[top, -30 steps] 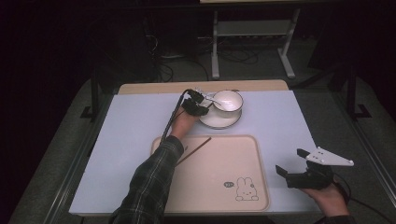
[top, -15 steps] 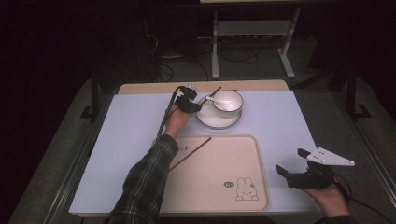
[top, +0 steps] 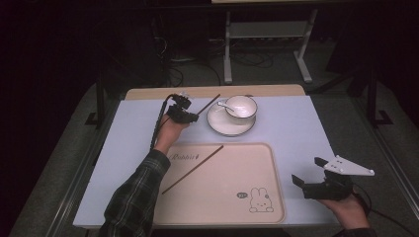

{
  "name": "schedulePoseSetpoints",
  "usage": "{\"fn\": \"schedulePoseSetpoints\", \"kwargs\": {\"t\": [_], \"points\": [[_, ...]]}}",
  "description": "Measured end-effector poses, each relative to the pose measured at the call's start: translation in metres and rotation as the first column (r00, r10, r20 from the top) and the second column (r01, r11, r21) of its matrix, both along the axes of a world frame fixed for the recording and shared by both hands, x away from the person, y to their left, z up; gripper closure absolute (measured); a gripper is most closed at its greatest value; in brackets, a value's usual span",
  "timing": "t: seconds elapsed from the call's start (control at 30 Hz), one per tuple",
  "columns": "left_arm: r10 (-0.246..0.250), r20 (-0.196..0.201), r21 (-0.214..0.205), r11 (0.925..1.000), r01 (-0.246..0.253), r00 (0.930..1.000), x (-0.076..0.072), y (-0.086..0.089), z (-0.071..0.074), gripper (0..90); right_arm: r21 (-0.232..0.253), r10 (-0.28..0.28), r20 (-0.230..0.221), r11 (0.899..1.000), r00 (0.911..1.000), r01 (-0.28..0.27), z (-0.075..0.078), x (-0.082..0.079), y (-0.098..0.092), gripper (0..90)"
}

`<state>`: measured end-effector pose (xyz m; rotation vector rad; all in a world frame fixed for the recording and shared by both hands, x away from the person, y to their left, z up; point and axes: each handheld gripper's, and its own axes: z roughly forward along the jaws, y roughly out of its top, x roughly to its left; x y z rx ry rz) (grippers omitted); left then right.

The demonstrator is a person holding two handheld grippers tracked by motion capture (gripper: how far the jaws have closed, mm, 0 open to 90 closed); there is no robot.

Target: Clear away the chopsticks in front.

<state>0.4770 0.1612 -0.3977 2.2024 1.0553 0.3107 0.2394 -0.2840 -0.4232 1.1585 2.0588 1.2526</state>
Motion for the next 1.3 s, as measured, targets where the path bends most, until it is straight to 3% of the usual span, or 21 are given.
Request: {"fn": "schedulePoseSetpoints", "kwargs": {"t": [0.2,0.27,0.33,0.37,0.4,0.43,0.47,0.5,0.6,0.63,0.67,0.7,0.73,0.87,0.97,1.1,1.3], "points": [[0.004,-0.011,-0.014,0.9999,-0.004,0.9999,-0.023,0.019,0.001,84.0,-0.003,0.001,0.001,1.000,1.0000,-0.001,0.000,0.000,0.000,0.0],[0.000,-0.014,-0.026,0.9997,-0.001,0.9999,-0.039,0.028,0.001,84.1,-0.004,0.001,0.001,1.000,1.0000,-0.001,0.000,0.000,0.000,0.0],[-0.004,-0.015,-0.027,0.9996,0.003,0.9999,-0.045,0.030,0.000,84.1,-0.004,0.001,0.001,1.000,1.0000,-0.001,0.000,0.000,0.000,0.0],[-0.009,-0.018,-0.034,0.9994,0.008,0.9998,-0.057,0.034,0.000,84.0,-0.006,0.001,0.000,1.000,1.0000,-0.001,0.000,0.000,0.001,0.0],[-0.009,-0.018,-0.034,0.9994,0.008,0.9998,-0.057,0.034,0.000,84.0,-0.006,0.001,0.000,1.000,1.0000,-0.001,0.000,0.000,0.001,0.0],[-0.012,-0.022,-0.051,0.9987,0.011,0.9997,-0.069,0.037,0.000,84.1,-0.007,0.001,-0.001,1.000,1.0000,-0.001,0.000,0.000,0.001,0.0],[-0.012,-0.022,-0.051,0.9987,0.011,0.9997,-0.069,0.037,0.000,84.1,-0.007,0.001,-0.001,1.000,1.0000,-0.001,0.000,0.000,0.001,0.0],[-0.025,-0.027,-0.056,0.9982,0.024,0.9993,-0.081,0.038,-0.001,84.0,-0.009,0.002,0.000,1.000,1.0000,-0.002,0.000,0.000,0.002,0.0],[-0.038,-0.031,-0.063,0.9974,0.036,0.9988,-0.094,0.039,-0.003,84.0,-0.011,0.003,0.000,1.000,1.0000,-0.003,0.000,0.000,0.002,0.0],[-0.046,-0.037,-0.082,0.9958,0.042,0.9983,-0.107,0.039,-0.005,84.0,-0.012,0.002,-0.001,1.000,1.0000,-0.002,0.000,0.000,0.002,0.0],[-0.046,-0.037,-0.082,0.9958,0.042,0.9983,-0.107,0.039,-0.005,84.0,-0.013,0.002,-0.001,1.000,1.0000,-0.002,0.000,0.000,0.003,0.0],[-0.058,-0.052,-0.081,0.9952,0.054,0.9969,-0.120,0.038,-0.008,84.0,-0.015,0.002,-0.001,1.000,1.0000,-0.002,0.000,0.000,0.003,0.0],[-0.058,-0.052,-0.081,0.9952,0.054,0.9969,-0.120,0.038,-0.008,84.0,-0.015,0.002,-0.001,1.000,1.0000,-0.002,0.000,0.000,0.003,0.0],[-0.096,-0.068,-0.083,0.9925,0.090,0.9931,-0.148,0.029,-0.013,84.0,-0.013,0.002,-0.002,1.000,1.0000,-0.002,0.000,-0.001,0.003,0.0],[-0.109,-0.074,-0.058,0.9928,0.104,0.9913,-0.155,0.025,-0.017,84.0,-0.014,0.003,-0.001,1.000,1.0000,-0.003,0.000,-0.001,0.004,0.0],[-0.133,-0.109,-0.057,0.9902,0.128,0.9851,-0.163,0.013,-0.029,84.0,-0.017,0.004,0.000,1.000,1.0000,-0.004,0.001,-0.002,0.004,0.0],[-0.139,-0.123,-0.025,0.9902,0.137,0.9826,-0.164,0.003,-0.037,83.9,-0.014,0.002,-0.001,1.000,1.0000,-0.002,0.000,-0.001,0.004,0.0]]}}
